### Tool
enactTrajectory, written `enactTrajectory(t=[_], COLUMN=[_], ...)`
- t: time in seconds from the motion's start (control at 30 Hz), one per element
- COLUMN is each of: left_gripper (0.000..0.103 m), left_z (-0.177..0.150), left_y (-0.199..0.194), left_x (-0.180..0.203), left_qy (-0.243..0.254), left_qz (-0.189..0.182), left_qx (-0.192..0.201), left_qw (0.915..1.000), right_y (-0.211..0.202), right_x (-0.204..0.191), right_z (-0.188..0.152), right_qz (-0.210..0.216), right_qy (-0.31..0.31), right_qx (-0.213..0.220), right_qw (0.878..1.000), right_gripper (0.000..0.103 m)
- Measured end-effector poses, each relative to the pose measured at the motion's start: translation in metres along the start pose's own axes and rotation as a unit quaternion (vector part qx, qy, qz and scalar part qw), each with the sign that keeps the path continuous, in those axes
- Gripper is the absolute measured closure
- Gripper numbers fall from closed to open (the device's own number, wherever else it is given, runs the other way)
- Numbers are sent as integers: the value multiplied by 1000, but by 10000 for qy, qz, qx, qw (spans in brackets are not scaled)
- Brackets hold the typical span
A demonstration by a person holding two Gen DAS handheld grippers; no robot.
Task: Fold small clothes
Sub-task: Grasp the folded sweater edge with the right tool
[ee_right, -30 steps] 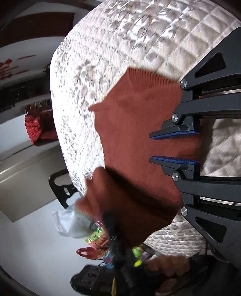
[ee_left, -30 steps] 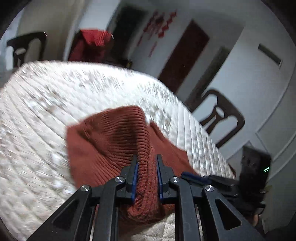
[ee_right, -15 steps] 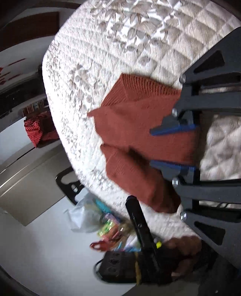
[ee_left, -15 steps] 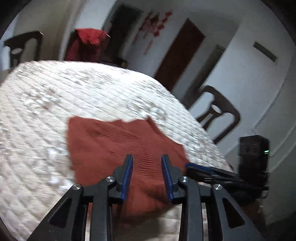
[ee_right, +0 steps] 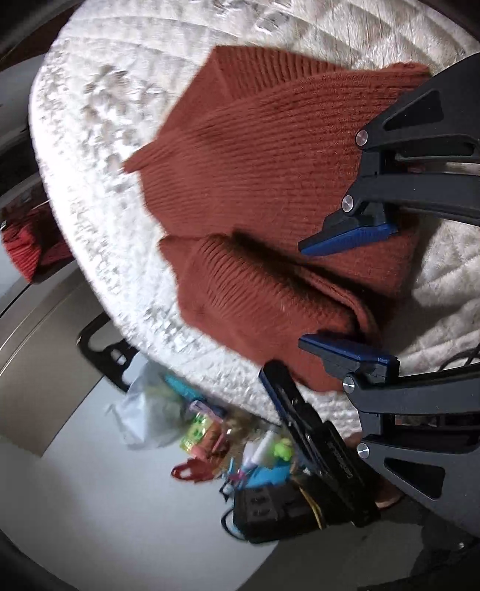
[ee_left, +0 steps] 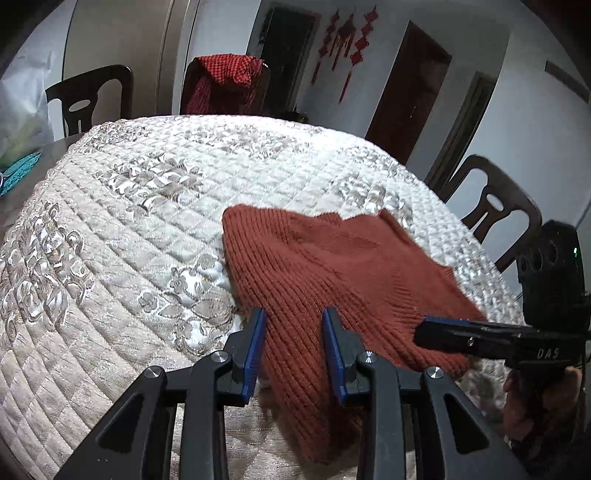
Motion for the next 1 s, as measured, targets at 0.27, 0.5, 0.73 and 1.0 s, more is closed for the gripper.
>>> enactTrajectory(t=[0.27,0.5,0.73,1.0], left_gripper=[68,67,65,65], left_z=[0,-1,-1,0], left_y=[3,3,4,4], left_x=[2,1,2,1], left_qy=[242,305,320,345], left_qz=[219,268,288,314], left_qx=[96,132,144,149], left_qw=[9994,9991,9990,9988], right_y=[4,9,12,6], right_x=[2,2,4,0], right_z=[7,10,9,13], right_qz=[108,187,102,112], right_qy=[129,164,81,-40], right_qx=[-15,-51,-130,-17], right_qw=[9999,9997,9998,9999], right_gripper=[58,59,84,88])
Point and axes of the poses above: each gripper's, at about its wrist camera, not at the fingertips, and y roughly the way its jaws point, x to its right, z to its top, the point moved 10 cm from there along y, roughly the way its jaws point, and after that the axes turned 13 degrees about -y, right-handed, at the moved point
